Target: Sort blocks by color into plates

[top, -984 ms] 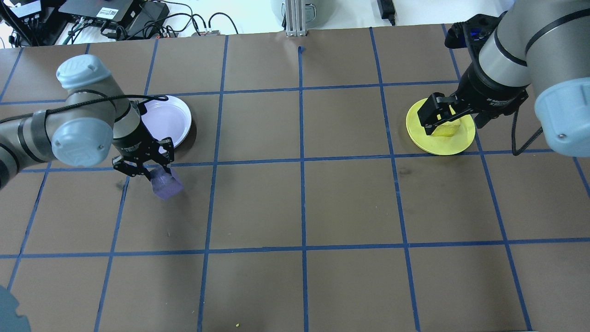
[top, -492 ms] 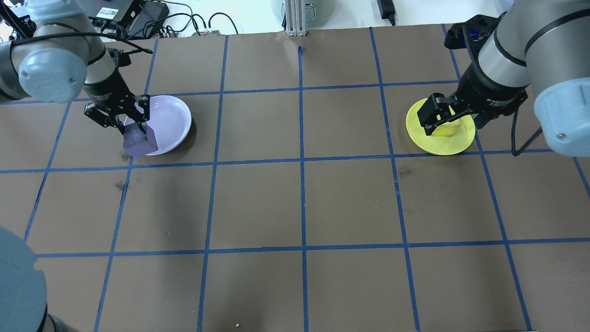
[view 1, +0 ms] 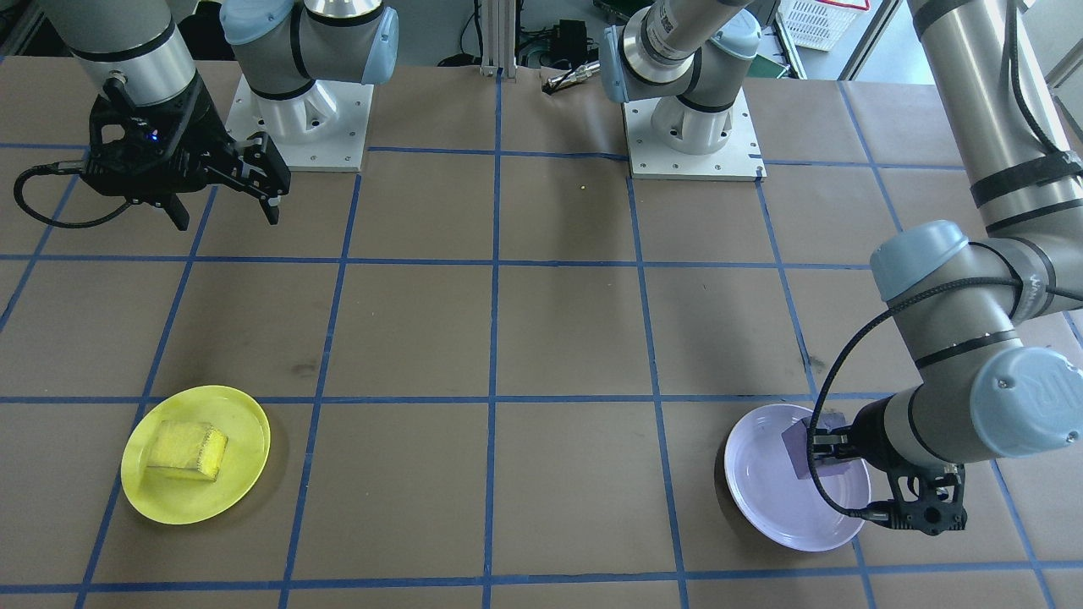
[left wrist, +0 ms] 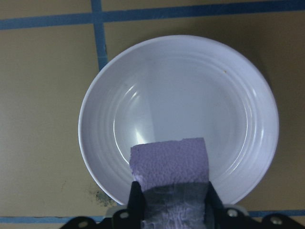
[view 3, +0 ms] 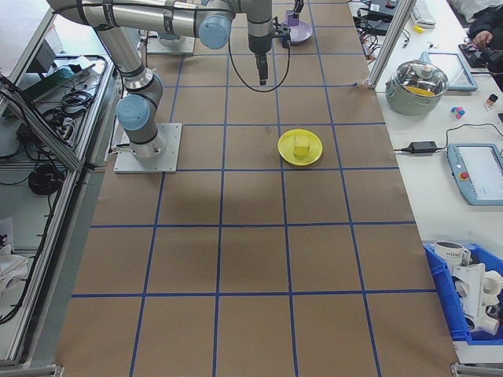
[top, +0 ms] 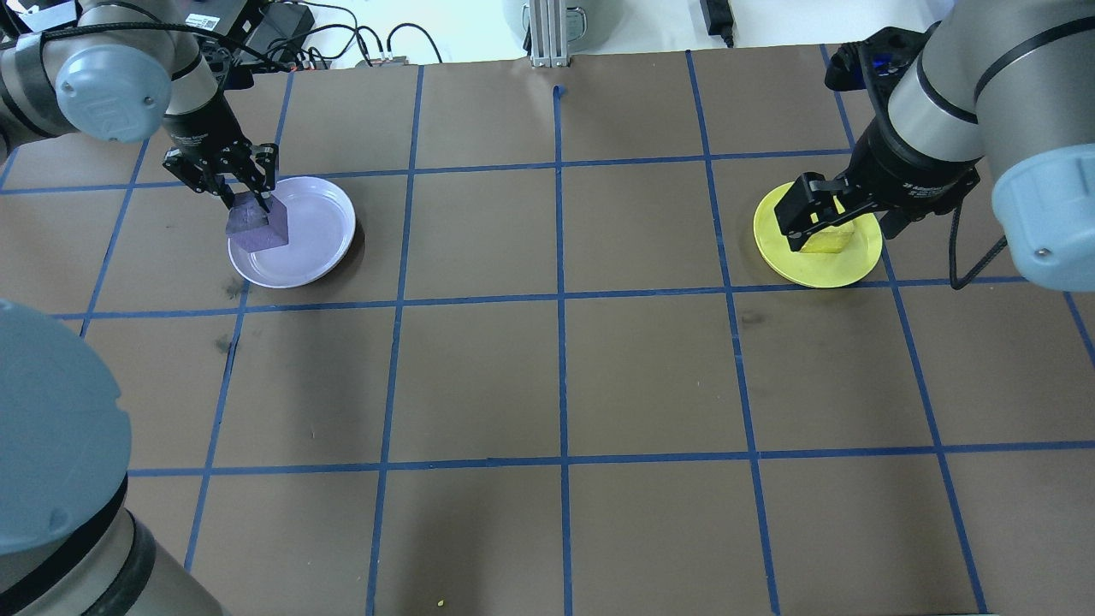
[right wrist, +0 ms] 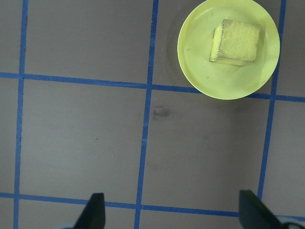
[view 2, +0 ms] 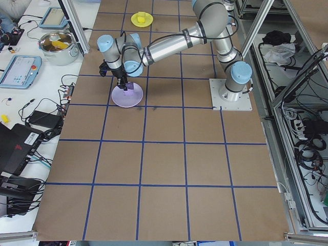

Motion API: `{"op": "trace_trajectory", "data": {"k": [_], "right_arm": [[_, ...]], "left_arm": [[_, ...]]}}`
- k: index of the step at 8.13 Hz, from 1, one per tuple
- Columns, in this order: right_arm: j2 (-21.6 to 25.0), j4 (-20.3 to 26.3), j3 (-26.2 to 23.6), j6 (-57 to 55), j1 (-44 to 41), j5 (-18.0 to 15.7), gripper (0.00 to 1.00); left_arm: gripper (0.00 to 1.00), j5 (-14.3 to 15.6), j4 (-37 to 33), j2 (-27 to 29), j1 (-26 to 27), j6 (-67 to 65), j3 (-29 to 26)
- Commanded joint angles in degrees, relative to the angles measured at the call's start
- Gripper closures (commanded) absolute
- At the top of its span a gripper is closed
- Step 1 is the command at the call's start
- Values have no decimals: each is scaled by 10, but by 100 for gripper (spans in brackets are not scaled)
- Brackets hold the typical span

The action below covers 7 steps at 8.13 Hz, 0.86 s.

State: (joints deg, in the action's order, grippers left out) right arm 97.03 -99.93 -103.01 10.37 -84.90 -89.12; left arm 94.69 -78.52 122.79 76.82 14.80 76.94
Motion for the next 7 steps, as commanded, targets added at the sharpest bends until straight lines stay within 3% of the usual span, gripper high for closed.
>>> {"op": "trace_trajectory", "data": {"k": [1,2,4,6,7], "right_arm": [[0,0,0,0,0,0,0],[0,0,0,0,0,0,0],[0,0,0,0,0,0,0],[-3,-2,-1,1,0,0,0],[-3,-2,-1,1,0,-2,0]], "left_arm": [[100,2,6,22,1,31,-6],[100,3,19,27,1,47,-5],[57,5,94,37,1,65,-2],[7,3,105,38,3,82,-4],[0,2,104,32,4,81,-4]]}}
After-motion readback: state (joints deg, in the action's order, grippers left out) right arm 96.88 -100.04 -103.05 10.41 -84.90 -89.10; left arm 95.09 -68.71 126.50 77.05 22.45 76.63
